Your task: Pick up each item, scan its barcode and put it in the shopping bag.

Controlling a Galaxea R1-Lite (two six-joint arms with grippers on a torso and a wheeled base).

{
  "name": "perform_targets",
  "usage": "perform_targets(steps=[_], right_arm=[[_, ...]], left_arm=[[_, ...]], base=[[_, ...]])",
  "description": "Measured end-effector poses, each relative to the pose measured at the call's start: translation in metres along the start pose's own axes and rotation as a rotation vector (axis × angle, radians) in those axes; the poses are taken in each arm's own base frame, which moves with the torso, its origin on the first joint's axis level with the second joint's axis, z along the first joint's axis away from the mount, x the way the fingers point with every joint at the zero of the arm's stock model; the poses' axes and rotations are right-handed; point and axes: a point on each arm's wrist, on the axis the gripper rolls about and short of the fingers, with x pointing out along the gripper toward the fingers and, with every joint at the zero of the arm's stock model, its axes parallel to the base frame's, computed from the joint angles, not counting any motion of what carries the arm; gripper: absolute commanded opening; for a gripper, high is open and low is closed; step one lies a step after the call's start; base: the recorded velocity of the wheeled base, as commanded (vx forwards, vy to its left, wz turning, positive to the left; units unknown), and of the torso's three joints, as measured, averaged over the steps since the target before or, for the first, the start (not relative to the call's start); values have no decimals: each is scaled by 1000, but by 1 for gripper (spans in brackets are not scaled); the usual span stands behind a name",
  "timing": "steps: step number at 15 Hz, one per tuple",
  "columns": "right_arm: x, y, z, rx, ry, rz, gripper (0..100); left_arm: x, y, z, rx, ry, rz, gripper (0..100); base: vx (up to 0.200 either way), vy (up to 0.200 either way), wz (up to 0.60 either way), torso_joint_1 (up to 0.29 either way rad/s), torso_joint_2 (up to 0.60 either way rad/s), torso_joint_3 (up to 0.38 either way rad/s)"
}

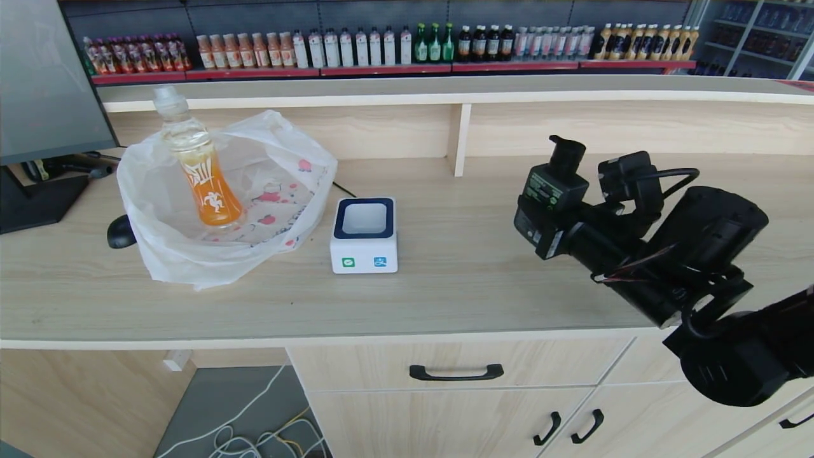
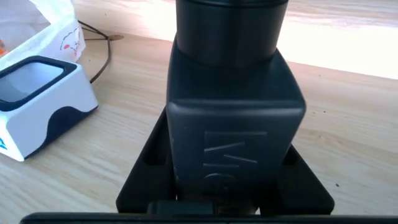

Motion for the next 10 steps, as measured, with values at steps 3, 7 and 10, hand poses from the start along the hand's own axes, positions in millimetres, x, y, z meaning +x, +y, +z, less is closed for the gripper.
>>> perform_targets(steps=[3, 7, 10], right_arm=[[-37, 0, 17, 3, -6, 30, 0], [-99, 1, 34, 7, -20, 110, 0], [-129, 4, 41, 42, -46, 191, 0]], left_arm=[[0, 0, 0, 0, 0, 0, 100], [0, 0, 0, 0, 0, 1, 100], [0, 0, 0, 0, 0, 0, 100]], base=[[0, 0, 0, 0, 0, 0], [0, 0, 0, 0, 0, 0], [0, 0, 0, 0, 0, 0]])
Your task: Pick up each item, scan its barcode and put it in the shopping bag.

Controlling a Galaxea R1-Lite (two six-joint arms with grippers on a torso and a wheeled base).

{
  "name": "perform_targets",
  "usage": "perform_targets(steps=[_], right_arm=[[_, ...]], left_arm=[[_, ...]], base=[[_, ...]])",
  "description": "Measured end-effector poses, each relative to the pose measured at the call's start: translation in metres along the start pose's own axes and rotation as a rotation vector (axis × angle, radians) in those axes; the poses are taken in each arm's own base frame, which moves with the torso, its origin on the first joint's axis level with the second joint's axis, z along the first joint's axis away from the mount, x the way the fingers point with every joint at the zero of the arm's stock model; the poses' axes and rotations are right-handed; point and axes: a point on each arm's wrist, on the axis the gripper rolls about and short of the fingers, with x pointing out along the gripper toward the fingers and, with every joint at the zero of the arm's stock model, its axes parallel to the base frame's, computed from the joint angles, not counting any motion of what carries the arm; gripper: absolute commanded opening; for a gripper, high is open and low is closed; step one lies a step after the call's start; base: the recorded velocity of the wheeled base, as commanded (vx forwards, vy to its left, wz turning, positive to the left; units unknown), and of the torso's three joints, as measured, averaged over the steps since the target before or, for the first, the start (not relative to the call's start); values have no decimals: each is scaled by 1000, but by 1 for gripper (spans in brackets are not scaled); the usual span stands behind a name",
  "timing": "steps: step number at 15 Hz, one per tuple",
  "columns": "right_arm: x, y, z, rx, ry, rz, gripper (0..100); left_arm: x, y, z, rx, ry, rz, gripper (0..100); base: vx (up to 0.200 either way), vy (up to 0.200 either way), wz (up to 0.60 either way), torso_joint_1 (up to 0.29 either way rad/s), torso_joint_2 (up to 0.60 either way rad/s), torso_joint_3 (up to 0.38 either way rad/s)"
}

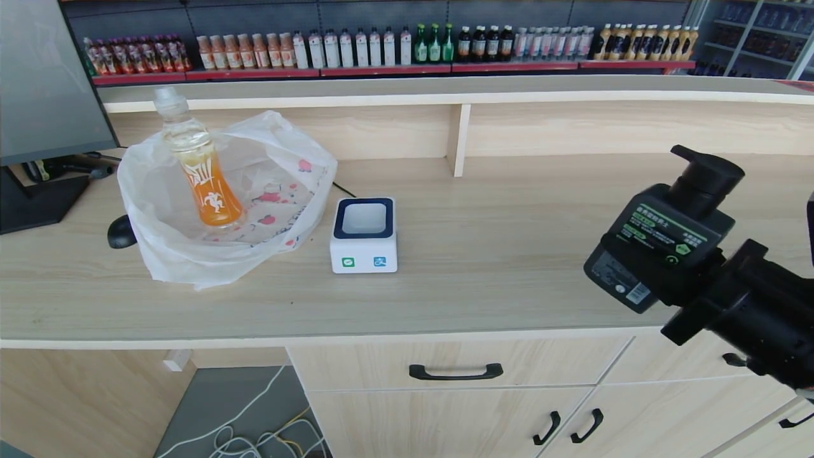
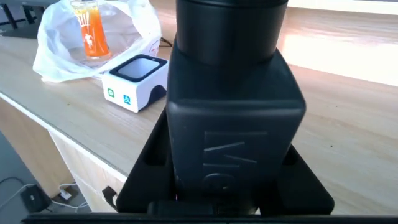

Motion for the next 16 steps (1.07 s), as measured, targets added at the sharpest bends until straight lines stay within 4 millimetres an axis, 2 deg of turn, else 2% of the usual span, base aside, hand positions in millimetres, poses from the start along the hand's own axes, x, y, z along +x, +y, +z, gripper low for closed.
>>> perform_targets(steps=[6, 9, 13, 16], right_arm=[[-14, 33, 11, 204, -43, 172, 0], [-16, 56, 13, 344, -25, 306, 0], [-14, 77, 16, 443, -6, 421, 0], [-2, 87, 18, 487, 3, 458, 0]], left_arm=[[0, 0, 0, 0, 0, 0, 100], [0, 0, 0, 0, 0, 0, 100], [0, 0, 0, 0, 0, 0, 100], [0, 0, 0, 0, 0, 0, 100]], base=[[0, 0, 0, 0, 0, 0], [0, 0, 0, 0, 0, 0], [0, 0, 0, 0, 0, 0], [0, 0, 0, 0, 0, 0]])
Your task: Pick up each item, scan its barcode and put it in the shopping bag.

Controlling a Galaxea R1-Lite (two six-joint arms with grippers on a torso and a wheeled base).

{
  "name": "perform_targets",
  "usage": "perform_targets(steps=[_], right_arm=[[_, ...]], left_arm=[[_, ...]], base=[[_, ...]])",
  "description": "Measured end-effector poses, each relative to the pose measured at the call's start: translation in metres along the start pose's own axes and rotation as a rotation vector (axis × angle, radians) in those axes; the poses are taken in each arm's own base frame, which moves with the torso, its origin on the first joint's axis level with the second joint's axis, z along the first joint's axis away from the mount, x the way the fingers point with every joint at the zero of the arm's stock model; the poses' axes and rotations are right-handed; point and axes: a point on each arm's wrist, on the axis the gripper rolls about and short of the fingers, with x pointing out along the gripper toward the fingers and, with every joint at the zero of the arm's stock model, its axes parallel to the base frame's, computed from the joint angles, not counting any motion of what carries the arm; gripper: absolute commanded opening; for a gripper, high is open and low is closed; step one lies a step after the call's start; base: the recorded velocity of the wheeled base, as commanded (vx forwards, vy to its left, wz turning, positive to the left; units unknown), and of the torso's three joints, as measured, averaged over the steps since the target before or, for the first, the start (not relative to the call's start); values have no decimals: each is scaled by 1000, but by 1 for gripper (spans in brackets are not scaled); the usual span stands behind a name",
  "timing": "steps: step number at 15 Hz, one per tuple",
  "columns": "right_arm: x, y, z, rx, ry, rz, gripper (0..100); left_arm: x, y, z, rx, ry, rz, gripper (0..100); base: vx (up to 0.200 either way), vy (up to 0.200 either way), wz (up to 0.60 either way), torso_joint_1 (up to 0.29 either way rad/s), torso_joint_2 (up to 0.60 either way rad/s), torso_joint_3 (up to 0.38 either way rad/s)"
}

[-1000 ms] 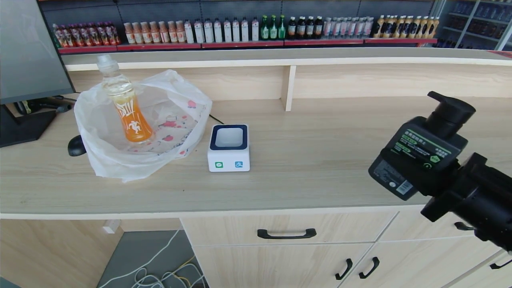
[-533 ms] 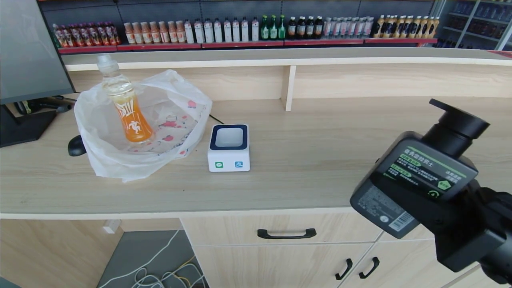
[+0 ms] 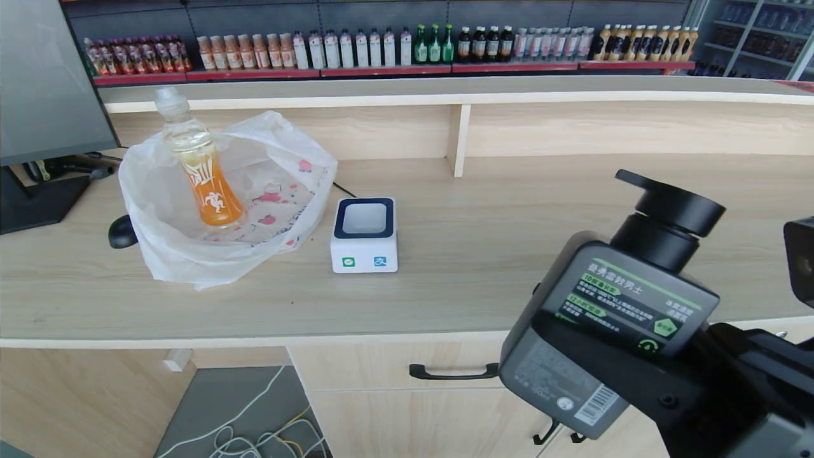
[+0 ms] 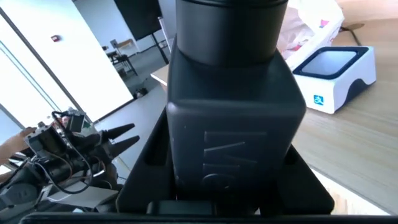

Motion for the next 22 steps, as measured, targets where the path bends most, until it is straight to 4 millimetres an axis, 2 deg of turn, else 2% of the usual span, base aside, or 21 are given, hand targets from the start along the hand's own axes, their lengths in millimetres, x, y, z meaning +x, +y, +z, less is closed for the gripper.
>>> perform_targets(steps=[6, 10, 14, 22], right_arm=[[26, -1, -5, 110, -30, 143, 0], [44, 4, -26, 224, 16, 217, 0], [46, 4, -33, 327, 53, 215, 0], [56, 4, -30, 330, 33, 227, 0]], left_arm=[[0, 0, 0, 0, 0, 0, 100], [0, 0, 0, 0, 0, 0, 100], [0, 0, 0, 0, 0, 0, 100], [0, 0, 0, 0, 0, -1, 100]], base=[[0, 0, 0, 0, 0, 0], [0, 0, 0, 0, 0, 0], [0, 0, 0, 0, 0, 0], [0, 0, 0, 0, 0, 0]])
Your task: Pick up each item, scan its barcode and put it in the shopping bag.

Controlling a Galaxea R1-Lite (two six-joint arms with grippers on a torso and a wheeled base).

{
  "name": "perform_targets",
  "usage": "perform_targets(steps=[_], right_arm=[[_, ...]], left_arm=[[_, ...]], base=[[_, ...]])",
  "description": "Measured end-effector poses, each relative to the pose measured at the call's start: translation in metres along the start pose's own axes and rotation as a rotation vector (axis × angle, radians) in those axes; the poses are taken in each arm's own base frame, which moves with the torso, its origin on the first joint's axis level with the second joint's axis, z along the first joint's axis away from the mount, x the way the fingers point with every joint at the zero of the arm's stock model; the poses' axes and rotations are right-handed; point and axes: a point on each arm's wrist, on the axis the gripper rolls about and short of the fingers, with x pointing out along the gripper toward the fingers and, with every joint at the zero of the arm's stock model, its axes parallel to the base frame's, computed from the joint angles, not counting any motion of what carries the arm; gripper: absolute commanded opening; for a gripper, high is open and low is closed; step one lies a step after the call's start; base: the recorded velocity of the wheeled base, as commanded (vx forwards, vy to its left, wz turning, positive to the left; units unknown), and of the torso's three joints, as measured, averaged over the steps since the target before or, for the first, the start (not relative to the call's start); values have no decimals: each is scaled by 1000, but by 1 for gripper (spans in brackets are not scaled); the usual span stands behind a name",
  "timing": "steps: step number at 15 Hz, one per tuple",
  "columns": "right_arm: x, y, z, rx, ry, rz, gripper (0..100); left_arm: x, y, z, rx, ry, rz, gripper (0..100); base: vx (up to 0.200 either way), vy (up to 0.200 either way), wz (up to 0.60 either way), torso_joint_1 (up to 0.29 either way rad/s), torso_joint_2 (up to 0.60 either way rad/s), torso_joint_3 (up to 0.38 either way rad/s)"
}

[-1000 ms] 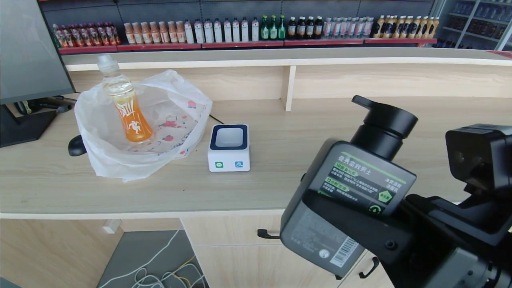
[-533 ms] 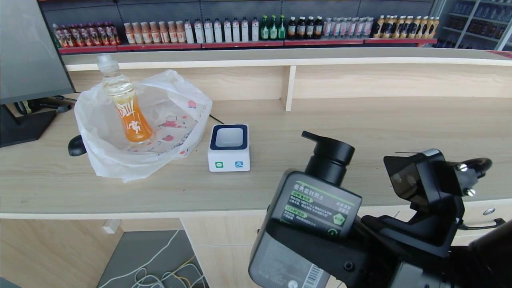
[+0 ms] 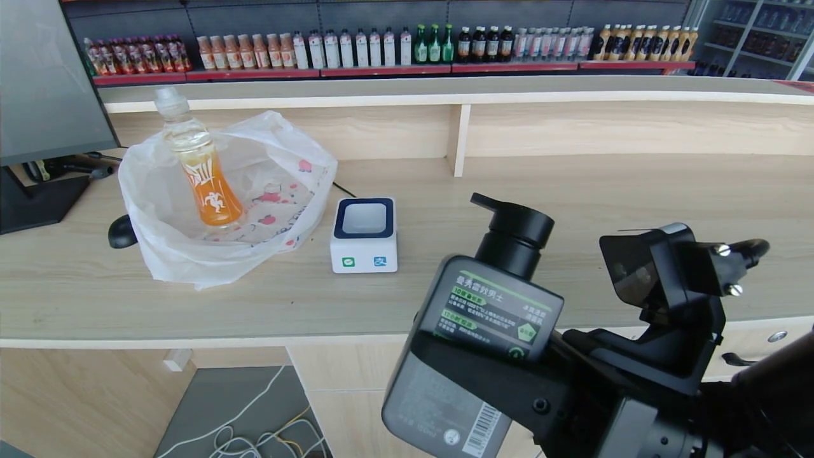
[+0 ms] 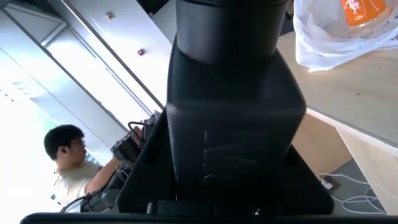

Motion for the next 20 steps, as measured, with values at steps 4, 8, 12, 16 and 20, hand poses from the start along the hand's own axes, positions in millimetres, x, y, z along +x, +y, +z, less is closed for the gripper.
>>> perform_targets(steps=[4, 8, 12, 16, 20], right_arm=[[-1, -2, 0, -37, 2, -10, 0], [-5, -2, -2, -108, 9, -21, 0], [-17, -14, 1, -266, 14, -90, 0], [-36, -39, 23, -461, -29, -236, 0], [-53, -45, 45, -627, -83, -333, 0]], left_arm=[[0, 0, 0, 0, 0, 0, 100], [0, 0, 0, 0, 0, 1, 100], [0, 0, 0, 0, 0, 0, 100], [0, 0, 0, 0, 0, 1, 100], [0, 0, 0, 1, 0, 1, 100]], base=[[0, 0, 0, 0, 0, 0], [0, 0, 0, 0, 0, 0], [0, 0, 0, 0, 0, 0], [0, 0, 0, 0, 0, 0], [0, 0, 0, 0, 0, 0]])
